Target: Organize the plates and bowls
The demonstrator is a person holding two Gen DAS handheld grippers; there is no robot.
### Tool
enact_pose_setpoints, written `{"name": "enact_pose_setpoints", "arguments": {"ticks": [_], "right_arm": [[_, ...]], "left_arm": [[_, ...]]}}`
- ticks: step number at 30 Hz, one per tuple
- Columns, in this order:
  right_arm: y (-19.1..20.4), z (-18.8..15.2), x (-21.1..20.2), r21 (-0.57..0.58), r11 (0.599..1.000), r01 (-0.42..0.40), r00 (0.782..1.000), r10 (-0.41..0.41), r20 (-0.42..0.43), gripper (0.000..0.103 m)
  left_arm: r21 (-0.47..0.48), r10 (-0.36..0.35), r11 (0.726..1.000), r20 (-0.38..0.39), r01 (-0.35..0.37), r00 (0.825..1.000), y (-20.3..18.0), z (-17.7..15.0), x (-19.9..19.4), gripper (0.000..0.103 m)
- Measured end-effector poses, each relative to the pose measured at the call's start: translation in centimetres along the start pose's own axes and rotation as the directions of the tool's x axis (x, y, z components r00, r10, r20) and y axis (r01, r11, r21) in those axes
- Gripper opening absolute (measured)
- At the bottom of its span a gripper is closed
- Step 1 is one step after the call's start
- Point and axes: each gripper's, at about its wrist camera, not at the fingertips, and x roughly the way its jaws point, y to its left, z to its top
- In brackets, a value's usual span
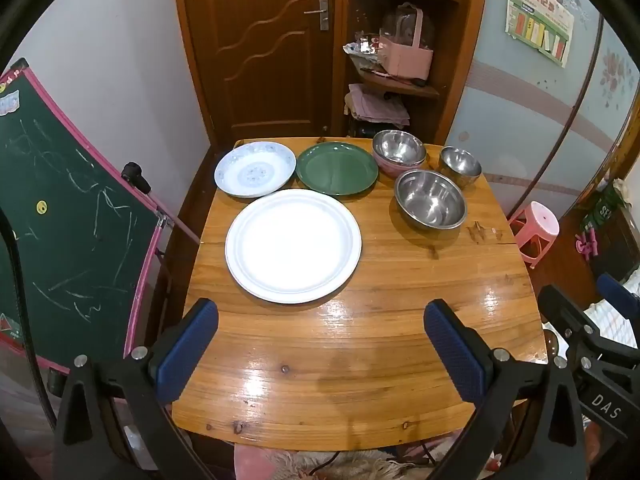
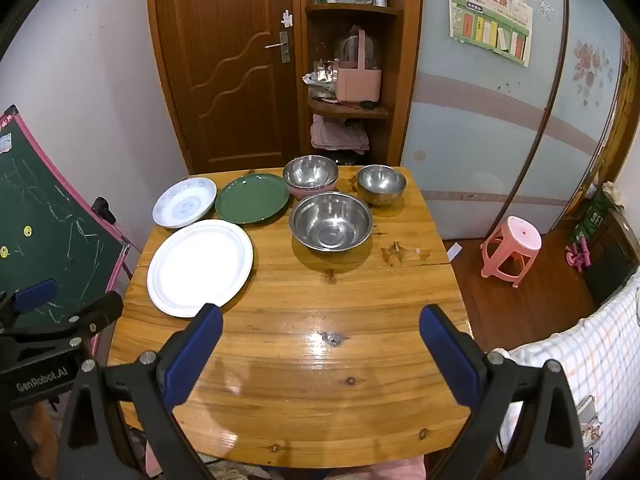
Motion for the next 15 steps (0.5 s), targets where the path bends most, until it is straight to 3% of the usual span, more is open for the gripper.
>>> {"name": "enact_pose_setpoints", "arguments": {"ticks": [15], "right_arm": [[0.34, -0.05, 0.28, -0.004, 1.000, 0.005, 1.000, -0.005, 0.001, 0.099]], "left_arm": [[-0.004, -0.006, 1.000, -0.009, 0.006, 1.000, 0.07, 0.02, 0.03, 0.102]]}}
